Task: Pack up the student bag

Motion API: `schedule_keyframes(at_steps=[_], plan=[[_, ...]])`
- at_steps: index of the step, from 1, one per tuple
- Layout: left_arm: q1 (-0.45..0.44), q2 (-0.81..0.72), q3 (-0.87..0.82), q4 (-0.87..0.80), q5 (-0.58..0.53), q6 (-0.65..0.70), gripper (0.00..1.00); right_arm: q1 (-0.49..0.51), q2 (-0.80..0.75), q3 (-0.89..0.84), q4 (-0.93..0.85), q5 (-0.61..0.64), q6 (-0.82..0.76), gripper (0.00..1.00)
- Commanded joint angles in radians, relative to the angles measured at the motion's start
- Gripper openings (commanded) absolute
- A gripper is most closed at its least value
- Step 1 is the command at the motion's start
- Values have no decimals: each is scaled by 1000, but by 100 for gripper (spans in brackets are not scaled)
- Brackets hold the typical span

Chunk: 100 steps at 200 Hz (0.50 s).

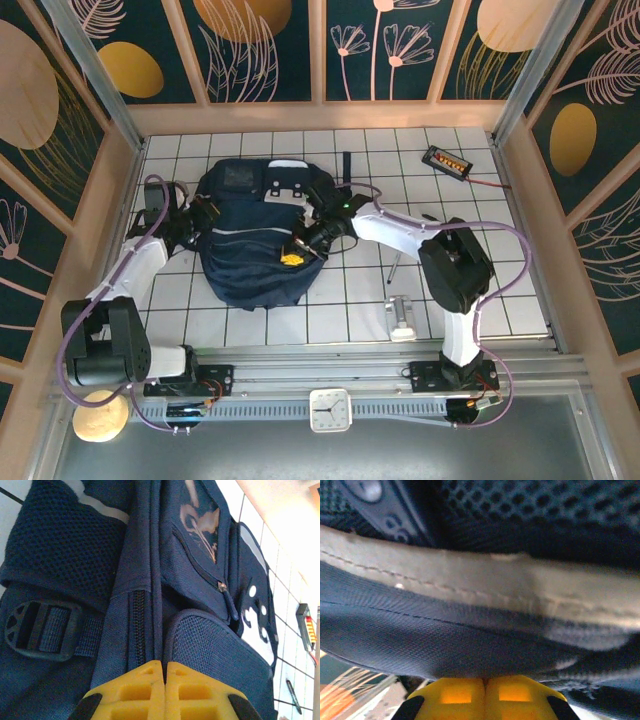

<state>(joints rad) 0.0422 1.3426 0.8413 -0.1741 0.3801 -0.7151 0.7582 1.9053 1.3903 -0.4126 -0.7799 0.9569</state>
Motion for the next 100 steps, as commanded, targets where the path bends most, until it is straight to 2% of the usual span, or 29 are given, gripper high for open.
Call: schedule_keyframes(at_steps=[1, 24, 49, 77, 100], plan=[[-45, -42, -15, -86, 117, 17, 0, -53, -124, -78, 288, -50, 217, 0], [-45, -65, -34, -80, 113, 0, 0, -64, -214, -211, 475, -11, 462, 0], [-46, -123, -78, -35, 104, -77, 0, -44, -271, -325, 685, 50, 718, 0], [-73, -191, -134, 17, 87, -177, 0, -28, -290, -351, 712, 103, 783, 0], [-110, -262, -217, 106, 72, -316, 0, -6, -269, -343, 703, 106, 783, 0]])
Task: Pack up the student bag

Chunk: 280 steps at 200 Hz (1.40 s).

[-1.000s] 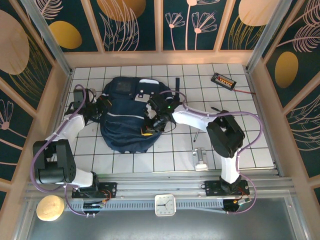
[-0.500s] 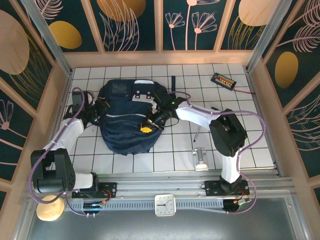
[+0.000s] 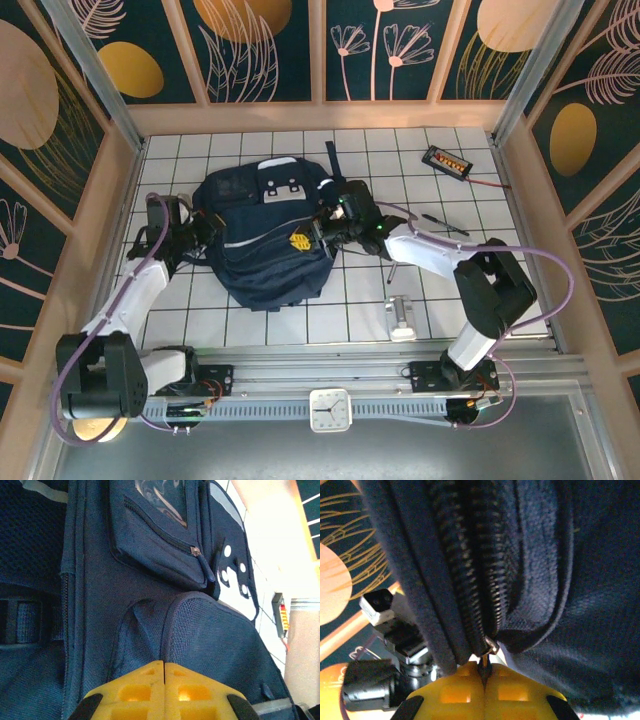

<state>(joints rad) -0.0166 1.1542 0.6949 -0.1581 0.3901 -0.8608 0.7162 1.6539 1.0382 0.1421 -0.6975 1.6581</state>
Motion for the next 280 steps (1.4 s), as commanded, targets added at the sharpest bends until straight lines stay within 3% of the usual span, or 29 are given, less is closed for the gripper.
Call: schedule_keyframes(at_steps=[1, 29, 56, 84, 107, 139, 183, 218, 227, 235, 248, 280], plan=[[-52, -76, -77, 96, 62, -178, 0, 37, -17, 9, 150, 22, 83, 0], [-57, -138, -177, 231, 54, -329, 0, 79, 62, 41, 165, -41, 82, 0], [-57, -140, -194, 278, 54, -377, 0, 86, 148, 115, 102, -169, -16, 0], [-57, -125, -166, 278, 43, -374, 0, 76, 221, 299, -425, -226, -484, 0], [-57, -107, -147, 287, 46, -371, 0, 73, 254, 385, -710, -144, -775, 0], [-57, -88, -136, 279, 63, -346, 0, 80, 267, 407, -668, -142, -800, 0], [-57, -90, -26, 104, 63, -187, 0, 81, 299, 483, -748, -92, -885, 0], [-57, -103, 35, -106, 61, -4, 0, 69, 266, 444, -691, -102, -903, 36], [-57, -113, 37, -138, 59, 32, 6, 58, 245, 424, -661, -106, -896, 44], [-57, -118, 41, -171, 56, 59, 16, 43, 224, 407, -636, -110, -887, 46], [-57, -134, 46, -205, 51, 94, 23, 12, 189, 374, -601, -112, -873, 47], [-59, -161, 53, -266, 47, 141, 27, -57, 157, 347, -599, -110, -879, 47]])
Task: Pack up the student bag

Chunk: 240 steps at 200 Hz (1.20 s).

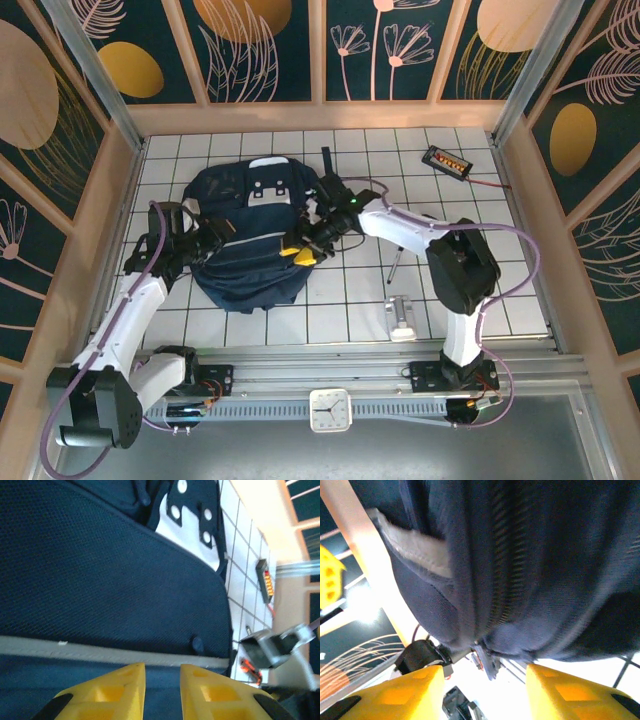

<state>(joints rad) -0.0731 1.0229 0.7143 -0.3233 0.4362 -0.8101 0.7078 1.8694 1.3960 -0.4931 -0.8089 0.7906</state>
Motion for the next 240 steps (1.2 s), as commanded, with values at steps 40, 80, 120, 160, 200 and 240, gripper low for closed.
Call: schedule_keyframes(at_steps=[40, 80, 120, 160, 200, 240], plan=[[-3, -60, 17, -143, -2, 114, 30, -73, -18, 36, 62, -5, 2, 46], [-2, -82, 1, -155, -16, 124, 38, -45, 35, 82, 86, 0, 41, 45], [-3, -87, 35, -166, -15, 136, 50, -21, 65, 101, 54, 30, 49, 45], [-2, -88, 56, -222, -71, 181, 60, -19, 49, 53, 58, 62, 61, 45], [-2, -92, 50, -237, -105, 176, 62, -10, 33, 17, 72, 77, 76, 45], [-2, -75, 56, -232, -100, 181, 62, -10, 4, -46, 118, 80, 97, 45]])
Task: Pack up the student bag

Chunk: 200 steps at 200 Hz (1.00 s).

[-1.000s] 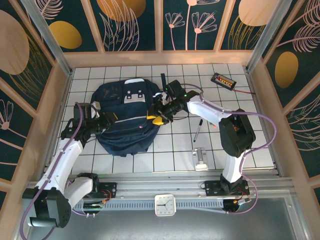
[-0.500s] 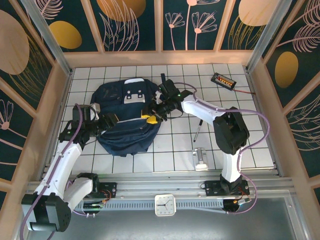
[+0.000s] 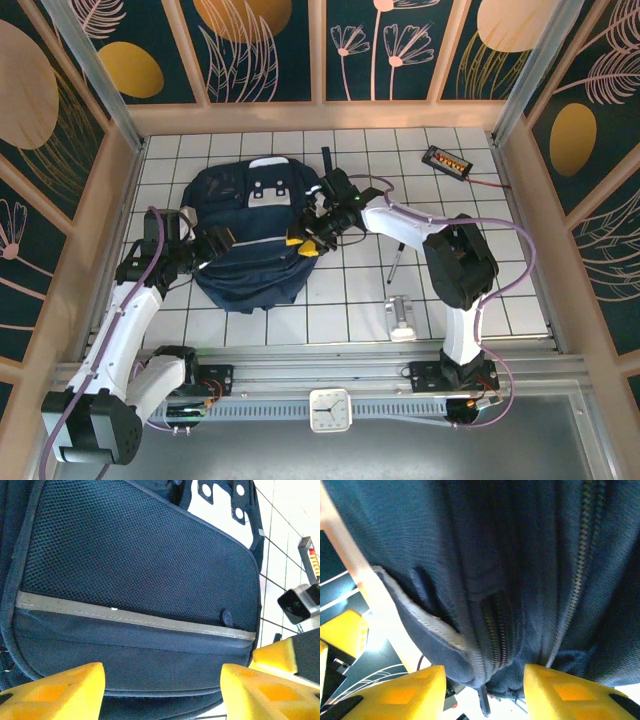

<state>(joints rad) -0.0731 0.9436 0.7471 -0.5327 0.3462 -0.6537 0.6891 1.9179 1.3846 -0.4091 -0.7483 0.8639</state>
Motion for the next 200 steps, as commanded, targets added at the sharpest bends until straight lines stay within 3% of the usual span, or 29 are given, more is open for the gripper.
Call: schedule_keyframes(at_steps=[1, 68, 155, 164, 179, 200], plan=[[-2, 4, 23, -21, -10, 25, 62, 9, -44, -36, 35, 20, 24, 45], [-3, 8, 16, -10, 4, 19, 63, 10, 14, 77, 61, 9, 37, 44], [-2, 4, -6, 6, 25, 24, 64, 17, 35, 122, 152, -12, 104, 35], [-2, 5, -12, 17, 42, 23, 64, 18, 36, 116, 173, -11, 115, 27], [-3, 7, -18, 31, 66, 26, 64, 18, 40, 105, 216, -14, 145, 1], [-4, -1, -12, 31, 97, 33, 64, 19, 39, 104, 260, -16, 182, 0]])
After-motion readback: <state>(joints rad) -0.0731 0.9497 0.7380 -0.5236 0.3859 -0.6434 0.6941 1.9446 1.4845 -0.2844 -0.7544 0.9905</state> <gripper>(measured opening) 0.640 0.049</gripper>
